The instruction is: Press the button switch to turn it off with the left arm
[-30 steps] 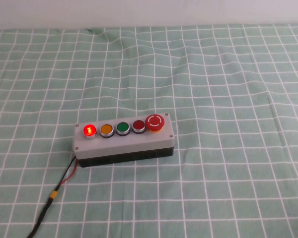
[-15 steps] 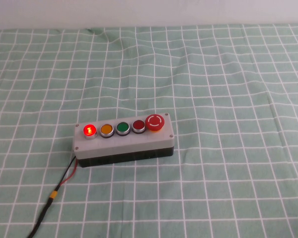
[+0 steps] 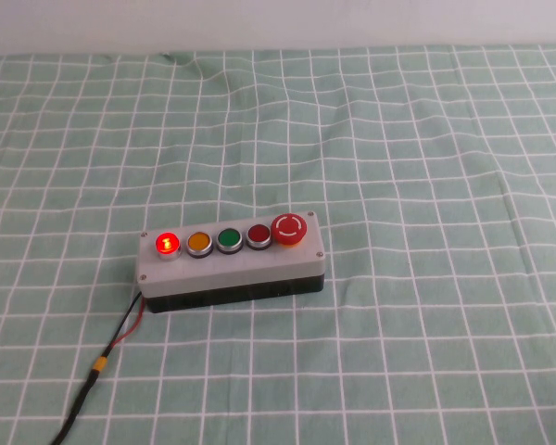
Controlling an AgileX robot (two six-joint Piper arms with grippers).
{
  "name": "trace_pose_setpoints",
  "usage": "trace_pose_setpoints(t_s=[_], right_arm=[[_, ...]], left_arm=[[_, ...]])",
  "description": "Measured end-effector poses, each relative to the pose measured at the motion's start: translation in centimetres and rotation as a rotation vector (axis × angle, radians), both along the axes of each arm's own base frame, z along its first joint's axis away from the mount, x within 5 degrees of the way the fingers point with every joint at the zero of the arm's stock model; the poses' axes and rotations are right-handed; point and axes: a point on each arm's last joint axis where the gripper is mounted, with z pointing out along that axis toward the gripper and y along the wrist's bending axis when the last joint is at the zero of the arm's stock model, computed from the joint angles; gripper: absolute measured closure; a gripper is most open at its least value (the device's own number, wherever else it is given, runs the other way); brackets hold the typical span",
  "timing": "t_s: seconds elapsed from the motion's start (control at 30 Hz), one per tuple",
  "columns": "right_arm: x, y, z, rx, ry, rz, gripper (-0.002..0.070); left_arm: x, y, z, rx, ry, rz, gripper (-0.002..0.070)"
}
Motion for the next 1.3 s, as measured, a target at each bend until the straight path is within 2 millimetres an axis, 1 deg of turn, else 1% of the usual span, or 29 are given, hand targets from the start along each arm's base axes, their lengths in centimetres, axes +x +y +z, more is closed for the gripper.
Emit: trace_pose_setpoints(t_s=[0.23, 0.43, 0.5, 0.57, 0.7, 0.8, 0.87, 0.93, 1.0, 1.07, 1.17, 1.3], right_arm=[[0.0, 0.0, 0.0, 0.000, 0.000, 0.000, 0.0692], [0.0, 0.0, 0.0, 0.000, 0.000, 0.000, 0.0692], [0.0, 0.0, 0.0, 0.000, 0.000, 0.000, 0.0692], [0.0, 0.0, 0.0, 0.000, 0.000, 0.000, 0.0692], [0.0, 0.0, 0.0, 0.000, 0.000, 0.000, 0.0692], [0.0, 0.0, 0.0, 0.000, 0.000, 0.000, 0.0692], [0.0, 0.0, 0.0, 0.000, 0.000, 0.000, 0.0692], [0.0, 0.0, 0.0, 0.000, 0.000, 0.000, 0.0692], [0.0, 0.0, 0.0, 0.000, 0.000, 0.000, 0.0692], [0.0, 0.0, 0.0, 0.000, 0.000, 0.000, 0.0692], [0.0, 0.0, 0.0, 0.000, 0.000, 0.000, 0.0692], [0.0, 0.0, 0.0, 0.000, 0.000, 0.000, 0.0692]], left_arm=[[-0.2, 0.0, 0.3, -0.004, -0.038, -0.004, 0.0678], [-1.2, 0.0, 1.7, -0.052, -0.218, -0.043, 0.0677], [-1.6, 0.0, 2.7, -0.062, -0.257, -0.049, 0.0678], [-2.3, 0.1, 4.6, -0.070, -0.310, -0.050, 0.0678], [-4.4, 0.5, 9.5, -0.079, -0.362, -0.038, 0.0677], [-5.8, 0.8, 12.8, -0.080, -0.322, -0.019, 0.0677], [-5.9, 1.0, 14.7, -0.076, -0.236, -0.005, 0.0677], [-5.5, 1.1, 16.4, -0.067, -0.098, 0.016, 0.0677], [-4.1, 1.1, 17.4, -0.061, 0.084, 0.032, 0.0677], [-2.5, 1.0, 17.9, -0.064, 0.249, 0.036, 0.0678], [0.4, 0.6, 18.0, -0.057, 0.449, 0.043, 0.0678], [3.3, 0.2, 17.4, -0.058, 0.579, 0.039, 0.0678]])
